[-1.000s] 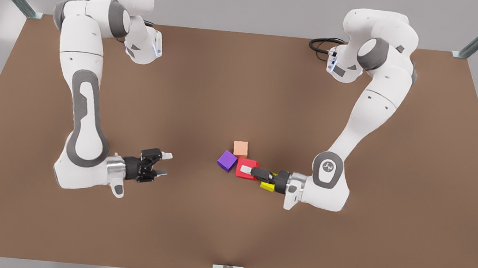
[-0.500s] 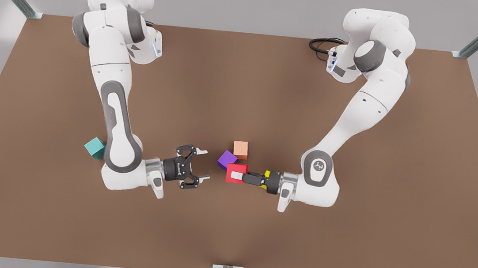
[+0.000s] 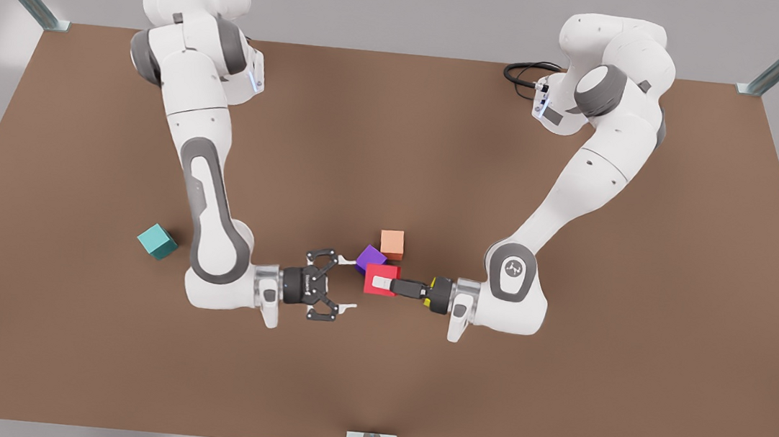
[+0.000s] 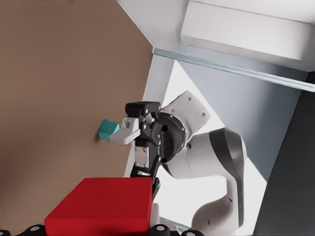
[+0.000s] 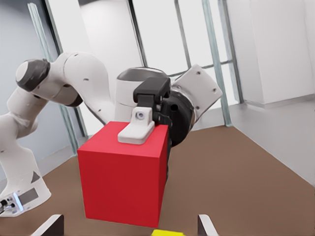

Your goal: Pick up red wooden cube and pass to hand red wooden cube and place in blue wooden cube

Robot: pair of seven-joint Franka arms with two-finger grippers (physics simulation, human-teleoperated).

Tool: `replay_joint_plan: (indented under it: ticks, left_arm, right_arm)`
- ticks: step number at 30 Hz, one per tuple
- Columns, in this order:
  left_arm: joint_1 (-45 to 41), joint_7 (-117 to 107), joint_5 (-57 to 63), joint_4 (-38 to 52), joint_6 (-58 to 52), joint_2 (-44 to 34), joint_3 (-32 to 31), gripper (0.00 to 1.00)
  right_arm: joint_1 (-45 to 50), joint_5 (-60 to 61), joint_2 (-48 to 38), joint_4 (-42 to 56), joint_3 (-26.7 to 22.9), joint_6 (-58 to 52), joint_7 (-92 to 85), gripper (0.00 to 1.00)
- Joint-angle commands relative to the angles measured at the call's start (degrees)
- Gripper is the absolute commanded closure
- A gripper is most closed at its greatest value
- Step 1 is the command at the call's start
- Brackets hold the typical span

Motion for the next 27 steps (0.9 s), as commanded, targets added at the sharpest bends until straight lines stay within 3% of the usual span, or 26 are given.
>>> replay_joint_plan:
  ticks: [1,27]
  left_arm:
    - [0.0,11.7,-0.3,0.0,-0.1,-0.1,0.0,0.33]
    - [-2.2,12.2,-0.4,3.0,1.6,2.8,0.1,0.33]
  right_arm:
    - [0.2,0.7,-0.1,0.1,0.0,1.4,-10.1,0.00]
    - [2.3,3.2,0.5,0.1,2.2,3.0,-7.1,0.00]
